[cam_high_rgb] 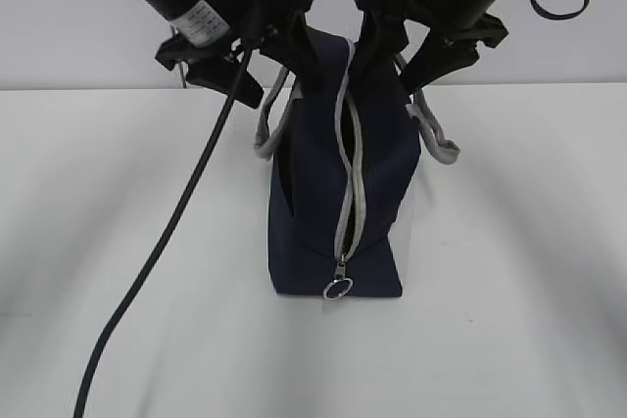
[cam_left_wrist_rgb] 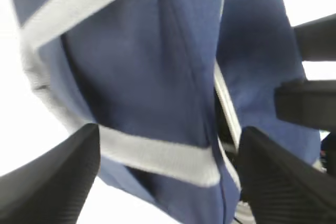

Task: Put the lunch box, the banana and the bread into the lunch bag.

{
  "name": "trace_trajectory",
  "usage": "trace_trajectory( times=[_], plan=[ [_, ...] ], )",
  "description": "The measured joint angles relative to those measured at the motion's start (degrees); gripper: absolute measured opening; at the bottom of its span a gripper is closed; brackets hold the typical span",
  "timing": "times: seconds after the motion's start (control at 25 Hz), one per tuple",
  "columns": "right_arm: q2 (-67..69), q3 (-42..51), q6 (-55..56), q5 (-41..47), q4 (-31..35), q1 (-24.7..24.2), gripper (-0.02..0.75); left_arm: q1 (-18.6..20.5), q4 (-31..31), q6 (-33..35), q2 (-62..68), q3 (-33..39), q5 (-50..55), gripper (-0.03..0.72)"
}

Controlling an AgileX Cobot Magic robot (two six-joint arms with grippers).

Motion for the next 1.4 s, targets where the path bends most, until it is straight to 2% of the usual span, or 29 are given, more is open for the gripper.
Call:
trace_trajectory(
  times=[0.2, 0.52, 0.8, 0.92, 1.08, 1.2, 1.4],
  plan=[
    [-3.45, 0.0, 3.59, 0.0, -3.93, 0.0, 0.508, 0.0, 4.93, 0.0, -4.12, -0.02, 0.33, 0.529],
    [-9.06, 1.42, 5.89, -0.09, -6.86, 0.0, 0.522, 0.0, 6.95, 0.0, -7.59, -0.13, 2.26, 0.526],
    [-20.17, 15.5, 5.89, -10.35, -6.88, 0.0, 0.518, -0.11, 8.18, 0.0, -11.71, 0.48, 2.89, 0.521],
    [-25.41, 23.77, 4.85, -16.14, -6.88, 0.0, 0.518, -0.17, 8.18, 0.0, -14.74, 4.78, 1.26, 0.52],
    [-32.01, 35.3, -0.69, -23.81, -4.5, 0.0, 0.517, -0.86, 8.3, 0.06, -19.01, 14.84, -2.43, 0.519],
    [-36.32, 43.62, -6.93, -28.87, -0.64, 0.0, 0.517, -1.34, 8.3, 1.25, -22.77, 22.02, -5.0, 0.519],
    [-41.31, 55.79, -19.82, -35.65, 8.57, 0.0, 0.517, -1.45, 8.3, 3.45, -28.62, 28.75, -7.59, 0.516]
  ],
)
